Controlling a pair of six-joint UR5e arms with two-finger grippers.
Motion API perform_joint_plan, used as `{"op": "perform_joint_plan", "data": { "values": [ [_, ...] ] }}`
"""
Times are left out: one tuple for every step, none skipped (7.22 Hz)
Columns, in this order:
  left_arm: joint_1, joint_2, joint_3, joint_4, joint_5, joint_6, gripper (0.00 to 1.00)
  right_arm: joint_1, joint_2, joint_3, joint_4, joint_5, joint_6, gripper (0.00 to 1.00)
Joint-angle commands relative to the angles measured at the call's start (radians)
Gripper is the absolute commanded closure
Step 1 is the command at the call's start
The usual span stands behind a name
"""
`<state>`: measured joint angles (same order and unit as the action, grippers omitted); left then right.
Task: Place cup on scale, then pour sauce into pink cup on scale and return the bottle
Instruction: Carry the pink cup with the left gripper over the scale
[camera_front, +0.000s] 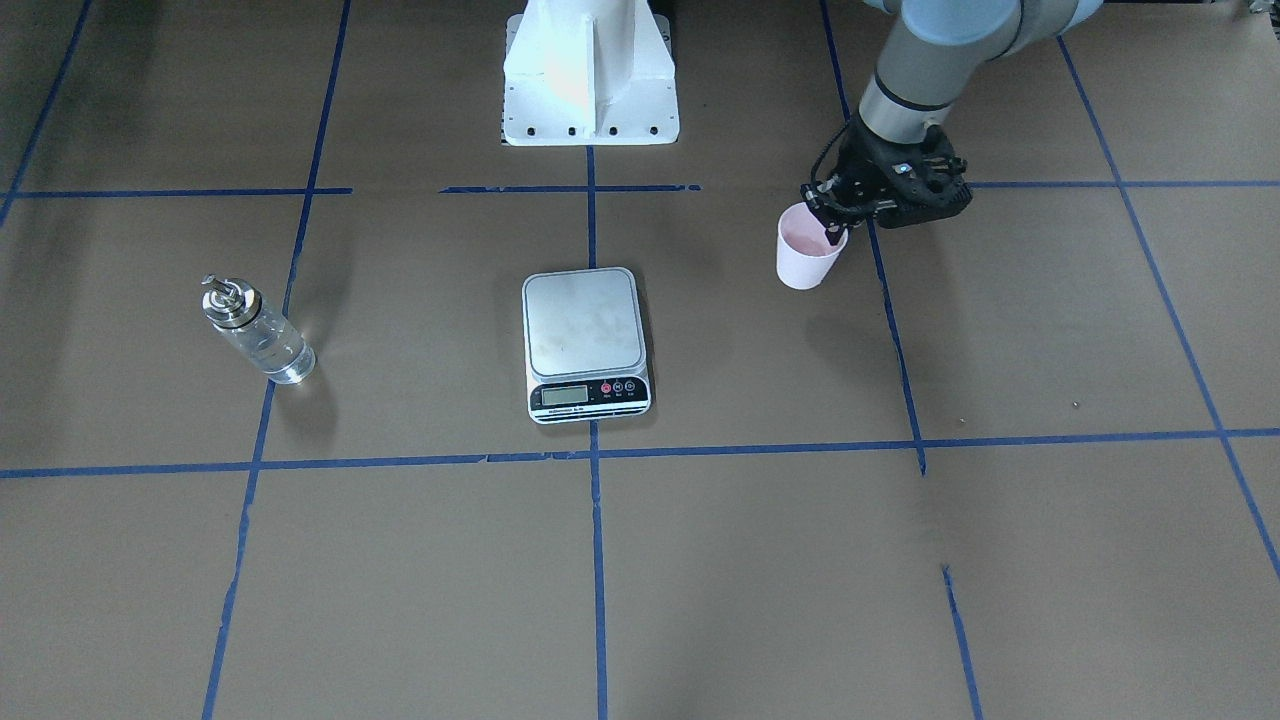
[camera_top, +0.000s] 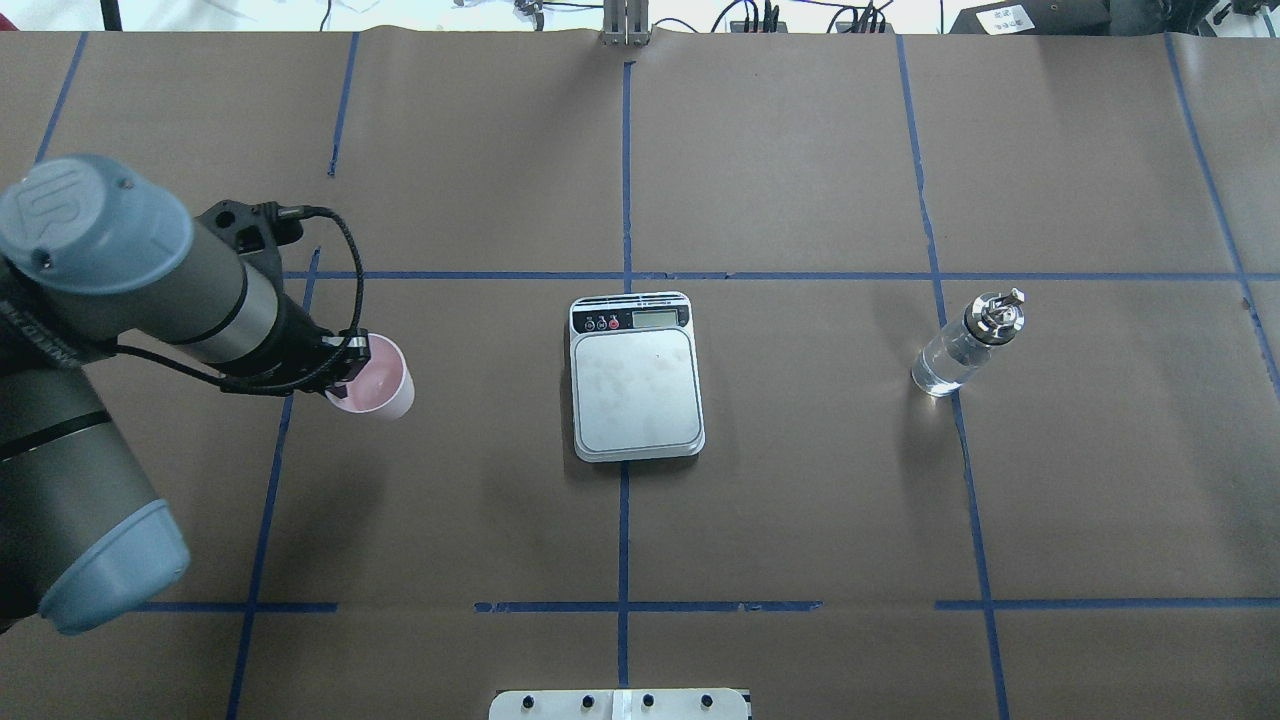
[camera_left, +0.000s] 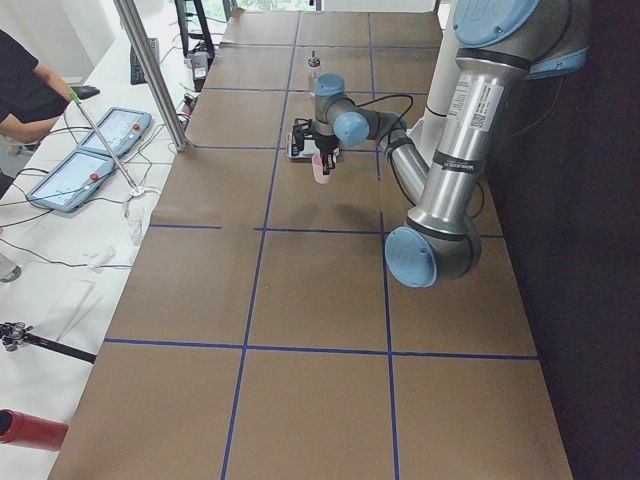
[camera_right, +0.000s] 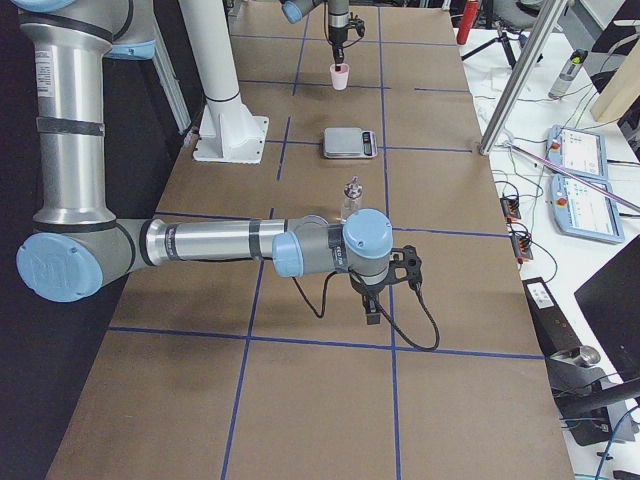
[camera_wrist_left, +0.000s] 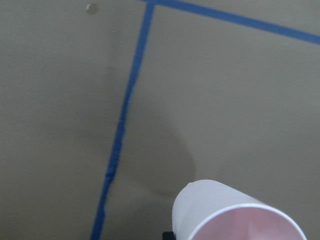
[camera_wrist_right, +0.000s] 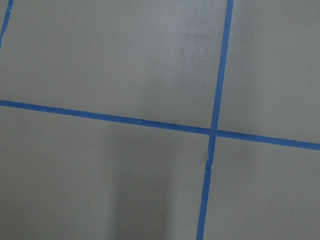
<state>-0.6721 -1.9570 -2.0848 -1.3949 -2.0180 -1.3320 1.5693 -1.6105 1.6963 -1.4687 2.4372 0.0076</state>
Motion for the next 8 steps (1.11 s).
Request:
{"op": "perform_joint_plan", "data": {
  "values": [
    [0.006,-0.228,0.075,0.122,-0.047,-0.163,1.0,0.0,-0.002,-0.001,0.001,0.0,0.0,0.0],
    [0.014,-0.349,0.213,0.088,-0.047,-0.256,1.0,0.0,-0.002,0.0,0.001,0.0,0.0,0.0],
    [0.049,-0.414,0.327,0.018,-0.045,-0.33,1.0,0.0,-0.002,0.0,0.002,0.0,0.0,0.0],
    [0.069,-0.456,0.413,-0.052,-0.039,-0.381,1.0,0.0,-0.002,0.0,0.002,0.0,0.0,0.0],
    [0.078,-0.501,0.48,-0.074,-0.036,-0.401,1.0,0.0,0.0,0.002,0.002,0.0,0.002,0.0],
    [0.097,-0.494,0.505,-0.117,-0.033,-0.418,1.0,0.0,0.0,0.002,0.002,0.0,0.002,0.0],
    [0.127,-0.502,0.555,-0.172,0.014,-0.456,1.0,0.0,0.0,0.002,0.002,0.002,0.002,0.0],
    [0.131,-0.494,0.558,-0.179,0.022,-0.455,1.0,0.0,0.001,0.002,0.002,0.0,0.002,0.0]
  ]
}}
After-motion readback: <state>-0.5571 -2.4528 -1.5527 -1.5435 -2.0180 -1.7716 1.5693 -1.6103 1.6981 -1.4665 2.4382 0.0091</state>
